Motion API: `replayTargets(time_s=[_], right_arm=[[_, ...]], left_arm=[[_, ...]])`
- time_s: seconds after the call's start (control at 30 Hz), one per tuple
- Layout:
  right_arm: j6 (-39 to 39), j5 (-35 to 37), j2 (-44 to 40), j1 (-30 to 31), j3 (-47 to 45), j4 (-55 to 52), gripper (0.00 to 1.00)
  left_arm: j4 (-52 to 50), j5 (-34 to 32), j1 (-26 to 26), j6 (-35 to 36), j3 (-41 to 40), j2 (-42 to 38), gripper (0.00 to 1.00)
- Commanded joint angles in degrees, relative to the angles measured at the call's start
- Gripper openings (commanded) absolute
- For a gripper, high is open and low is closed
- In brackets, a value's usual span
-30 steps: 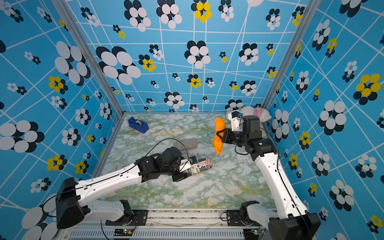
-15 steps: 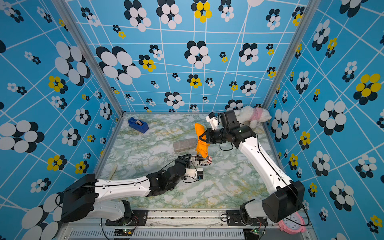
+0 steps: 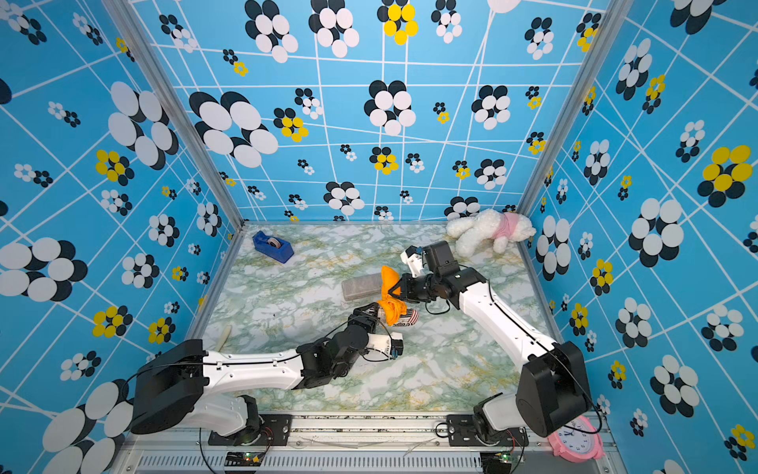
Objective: Wipe the eyeglass case
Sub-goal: Wipe the dirt from the eyeglass case.
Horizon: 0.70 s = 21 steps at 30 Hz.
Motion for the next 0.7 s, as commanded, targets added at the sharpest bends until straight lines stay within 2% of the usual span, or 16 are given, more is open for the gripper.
replayTargets(time_s=[0.0,0.2,0.3,0.5,0.67], right_arm=[[-6.2,2.9,-2.9,-3.8,-1.7,-12.8,0.00],[-10.4,5.8,-5.1,-7.1,0.1,-18.4,0.00],[-9.2,3.9,-5.1,-6.8,1.9,-17.9,0.00],[-3.1,1.1,-2.0,2.4,1.8,-9.7,0.00],[0.1,-2.2,-2.2,4.4,1.5,-3.7,0.00]], left_arm=[[7.9,-4.3,1.7,-3.3,0.6,-4.7,0.13],[5.5,-4.8,1.8,-4.3,0.4,-5.7,0.13],[4.0,-4.3,1.8,-5.5,0.7,-5.6,0.13],[3.5,-3.5,1.7,-6.0,2.5,-3.6,0.13],[2.5,-2.7,1.7,-6.2,2.6,-2.9,0.13]])
